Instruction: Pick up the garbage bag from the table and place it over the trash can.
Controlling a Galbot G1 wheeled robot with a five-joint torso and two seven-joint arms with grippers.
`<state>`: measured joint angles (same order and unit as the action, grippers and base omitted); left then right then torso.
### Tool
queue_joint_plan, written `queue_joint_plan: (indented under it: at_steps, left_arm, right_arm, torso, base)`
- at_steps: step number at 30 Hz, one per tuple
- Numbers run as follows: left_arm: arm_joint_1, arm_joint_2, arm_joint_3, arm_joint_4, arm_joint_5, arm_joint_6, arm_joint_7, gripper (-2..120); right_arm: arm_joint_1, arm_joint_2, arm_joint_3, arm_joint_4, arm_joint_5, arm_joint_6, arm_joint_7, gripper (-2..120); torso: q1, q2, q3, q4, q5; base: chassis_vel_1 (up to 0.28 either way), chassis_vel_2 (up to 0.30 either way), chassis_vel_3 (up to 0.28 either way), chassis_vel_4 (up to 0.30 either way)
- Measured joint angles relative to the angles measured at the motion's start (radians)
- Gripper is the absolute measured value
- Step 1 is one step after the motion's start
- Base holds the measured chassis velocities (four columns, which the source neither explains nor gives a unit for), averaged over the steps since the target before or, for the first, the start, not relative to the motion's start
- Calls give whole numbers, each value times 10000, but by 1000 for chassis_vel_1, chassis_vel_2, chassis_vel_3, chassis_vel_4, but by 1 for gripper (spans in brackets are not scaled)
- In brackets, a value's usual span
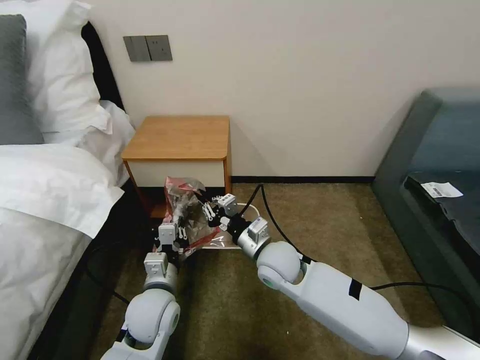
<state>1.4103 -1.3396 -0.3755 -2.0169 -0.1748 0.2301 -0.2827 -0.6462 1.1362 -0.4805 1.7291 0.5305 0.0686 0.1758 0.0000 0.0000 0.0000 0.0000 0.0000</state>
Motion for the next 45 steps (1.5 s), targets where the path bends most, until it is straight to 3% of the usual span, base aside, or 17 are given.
queue_joint_plan:
  at_steps: [16, 23, 45]
  left_arm:
    - [111, -59, -162, -176, 157, -122, -4, 10]
    - [433, -210, -493, -387, 243, -504, -62, 10]
    - [1517, -406, -829, -1735, -72, -609, -16, 10]
  right_arm:
    - [-28, -181, 391, -63, -146, 48, 17, 0]
    - [-228, -827, 941, 110, -163, 64, -4, 0]
    - [-1669, -2453, 2504, 697, -245, 405, -505, 0]
  torso:
    - [0, 0, 0, 0, 0]
    - [0, 0, 0, 0, 1]
    - [-1, 0, -1, 0, 1]
  base:
    - [0, 0, 0, 0]
    - [0, 0, 0, 0]
    - [0, 0, 0, 0]
